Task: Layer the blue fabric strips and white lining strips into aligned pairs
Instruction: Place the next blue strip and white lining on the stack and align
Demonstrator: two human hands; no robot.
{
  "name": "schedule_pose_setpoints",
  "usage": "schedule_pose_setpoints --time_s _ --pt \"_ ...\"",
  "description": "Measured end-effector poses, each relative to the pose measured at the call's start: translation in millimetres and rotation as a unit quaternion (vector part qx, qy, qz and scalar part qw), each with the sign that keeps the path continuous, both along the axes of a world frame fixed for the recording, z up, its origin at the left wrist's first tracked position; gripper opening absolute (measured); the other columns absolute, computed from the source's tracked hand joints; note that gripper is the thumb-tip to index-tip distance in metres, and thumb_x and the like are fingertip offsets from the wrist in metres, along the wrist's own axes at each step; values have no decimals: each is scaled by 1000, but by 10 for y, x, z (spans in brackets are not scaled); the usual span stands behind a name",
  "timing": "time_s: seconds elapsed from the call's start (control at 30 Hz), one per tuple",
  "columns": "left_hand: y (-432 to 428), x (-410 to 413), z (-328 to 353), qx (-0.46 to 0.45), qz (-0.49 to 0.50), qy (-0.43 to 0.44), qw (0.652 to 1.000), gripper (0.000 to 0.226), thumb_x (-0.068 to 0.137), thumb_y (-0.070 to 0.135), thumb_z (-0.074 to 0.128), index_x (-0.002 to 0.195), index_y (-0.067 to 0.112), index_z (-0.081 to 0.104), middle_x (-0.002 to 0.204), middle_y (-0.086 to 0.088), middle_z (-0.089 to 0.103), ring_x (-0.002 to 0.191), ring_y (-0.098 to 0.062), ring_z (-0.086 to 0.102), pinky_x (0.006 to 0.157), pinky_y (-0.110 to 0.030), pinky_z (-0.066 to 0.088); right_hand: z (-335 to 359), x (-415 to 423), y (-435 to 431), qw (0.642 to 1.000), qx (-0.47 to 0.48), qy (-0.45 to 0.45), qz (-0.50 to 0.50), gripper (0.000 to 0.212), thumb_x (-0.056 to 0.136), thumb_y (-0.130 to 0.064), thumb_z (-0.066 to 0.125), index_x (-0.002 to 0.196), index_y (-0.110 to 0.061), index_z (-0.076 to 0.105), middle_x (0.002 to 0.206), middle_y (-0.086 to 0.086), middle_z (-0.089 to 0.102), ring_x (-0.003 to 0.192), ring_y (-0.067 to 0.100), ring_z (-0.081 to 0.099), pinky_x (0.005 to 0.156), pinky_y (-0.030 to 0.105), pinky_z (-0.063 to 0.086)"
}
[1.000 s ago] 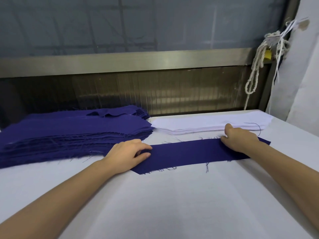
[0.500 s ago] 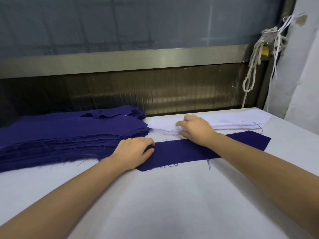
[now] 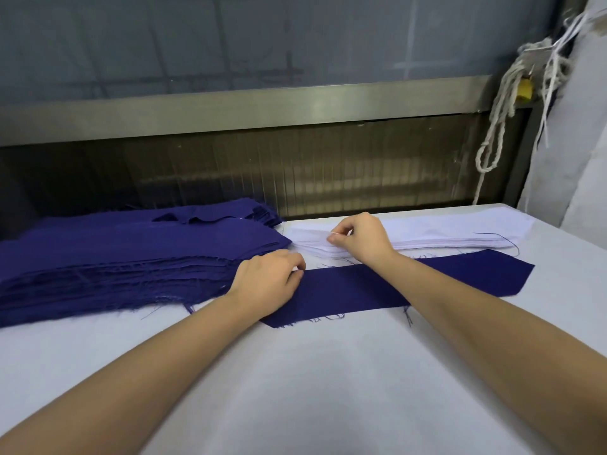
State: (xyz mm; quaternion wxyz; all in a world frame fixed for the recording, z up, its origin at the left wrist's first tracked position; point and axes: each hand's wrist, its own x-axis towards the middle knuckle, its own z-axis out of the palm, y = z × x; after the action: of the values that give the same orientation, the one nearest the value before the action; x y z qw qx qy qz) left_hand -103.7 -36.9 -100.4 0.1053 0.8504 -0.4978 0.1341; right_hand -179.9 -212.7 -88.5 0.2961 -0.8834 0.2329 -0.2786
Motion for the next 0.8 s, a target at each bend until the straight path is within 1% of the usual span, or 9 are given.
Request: schedule_pose_setpoints --time_s 0.13,0.2,0.33,0.4,0.47,0.53,0.6,0.7,0.8 --pt "-145 11 141 -75 21 32 996 27 96 33 44 123 30 49 106 6 61 93 -25 59 72 -33 42 -48 13 -10 998 44 -42 -6 32 88 -24 60 78 5 67 85 20 68 73 30 58 69 33 47" --pt "-243 42 224 -95 32 37 994 32 96 32 45 128 29 43 102 2 63 92 -28 59 74 -36 46 -55 23 -6 997 42 -61 -1 30 88 -23 59 77 4 68 84 18 69 66 20 51 66 31 44" --pt "-450 113 345 -85 39 53 994 45 96 30 46 139 32 32 99 -2 65 92 -26 60 76 -39 50 -62 12 28 996 12 -91 19 22 89 -23 60 82 -7 73 85 2 66 67 5 48 67 26 38" --pt "-539 133 364 -77 32 76 994 42 97 30 46 138 32 38 97 -2 66 94 -24 61 79 -40 51 -55 4 52 995 -16 -97 26 20 90 -24 60 88 -11 74 87 1 62 75 9 49 70 25 37" --pt "-603 145 368 -79 29 100 991 30 97 26 45 125 27 54 86 1 68 89 -20 62 77 -37 52 -39 -2 69 993 -45 -102 29 20 90 -28 60 91 -14 74 90 2 64 85 16 51 73 26 40" --pt "-626 153 373 -97 34 118 988 26 97 21 43 111 22 65 85 0 68 88 -21 61 76 -37 52 -12 -5 85 992 -65 -102 34 17 88 -29 63 94 -16 73 94 2 65 91 17 50 77 28 42" --pt "-604 156 366 -126 34 125 984 26 97 18 43 107 21 66 96 -1 68 93 -23 60 77 -38 51 6 -9 91 992 -78 -91 31 17 83 -23 67 99 -17 70 98 1 63 95 17 48 82 30 43" --pt "-511 142 365 -165 17 122 979 26 96 17 45 108 19 68 106 2 67 97 -20 59 82 -38 50 26 -47 26 990 -117 -78 -6 22 83 -12 63 104 -17 68 102 -1 61 99 19 48 89 32 40" --pt "-367 136 369 -203 12 137 970 25 95 14 47 108 15 69 96 4 66 92 -18 60 77 -33 50 31 -122 -112 985 -157 -61 -44 24 88 -9 55 107 -18 68 107 -1 61 103 21 47 90 29 34"
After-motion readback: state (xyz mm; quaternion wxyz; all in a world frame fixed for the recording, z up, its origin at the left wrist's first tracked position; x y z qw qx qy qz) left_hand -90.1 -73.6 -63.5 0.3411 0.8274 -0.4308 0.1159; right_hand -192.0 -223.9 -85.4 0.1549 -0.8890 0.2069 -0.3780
